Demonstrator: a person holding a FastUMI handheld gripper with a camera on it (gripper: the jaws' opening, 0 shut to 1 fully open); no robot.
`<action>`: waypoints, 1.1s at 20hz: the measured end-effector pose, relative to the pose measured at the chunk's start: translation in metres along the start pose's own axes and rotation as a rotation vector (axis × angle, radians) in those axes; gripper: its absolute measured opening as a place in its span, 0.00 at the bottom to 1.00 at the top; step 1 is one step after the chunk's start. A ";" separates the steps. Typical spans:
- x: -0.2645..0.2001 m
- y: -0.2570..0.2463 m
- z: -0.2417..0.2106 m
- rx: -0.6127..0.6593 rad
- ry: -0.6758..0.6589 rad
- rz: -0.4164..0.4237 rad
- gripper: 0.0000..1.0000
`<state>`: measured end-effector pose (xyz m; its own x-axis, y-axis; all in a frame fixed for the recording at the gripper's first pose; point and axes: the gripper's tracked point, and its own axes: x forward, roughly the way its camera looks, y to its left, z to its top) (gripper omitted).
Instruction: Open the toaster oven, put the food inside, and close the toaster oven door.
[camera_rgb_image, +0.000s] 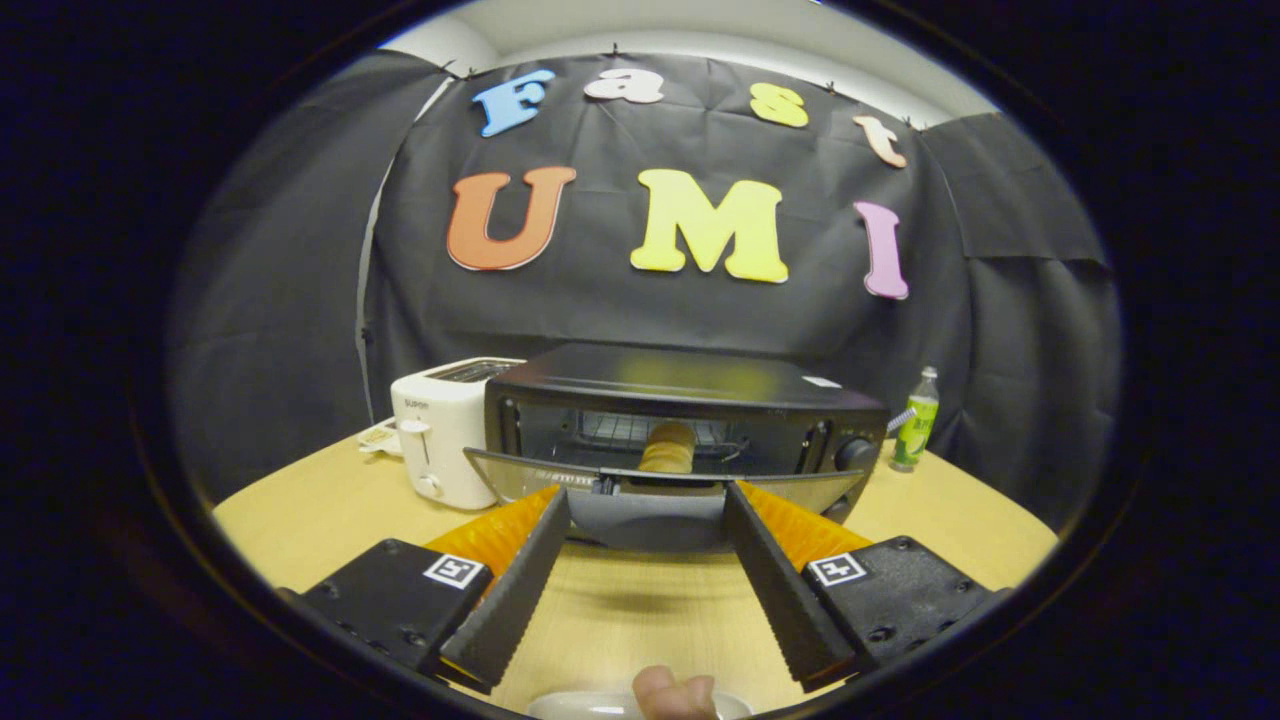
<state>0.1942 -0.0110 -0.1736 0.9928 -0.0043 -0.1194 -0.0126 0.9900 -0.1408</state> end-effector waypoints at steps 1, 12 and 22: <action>0.012 -0.003 0.010 0.019 -0.008 0.004 1.00; 0.034 -0.009 0.057 0.183 -0.002 0.034 1.00; -0.055 -0.006 0.099 0.143 -0.039 0.066 1.00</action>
<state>0.1517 -0.0022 -0.0688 0.9943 0.0637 -0.0854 -0.0632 0.9980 0.0082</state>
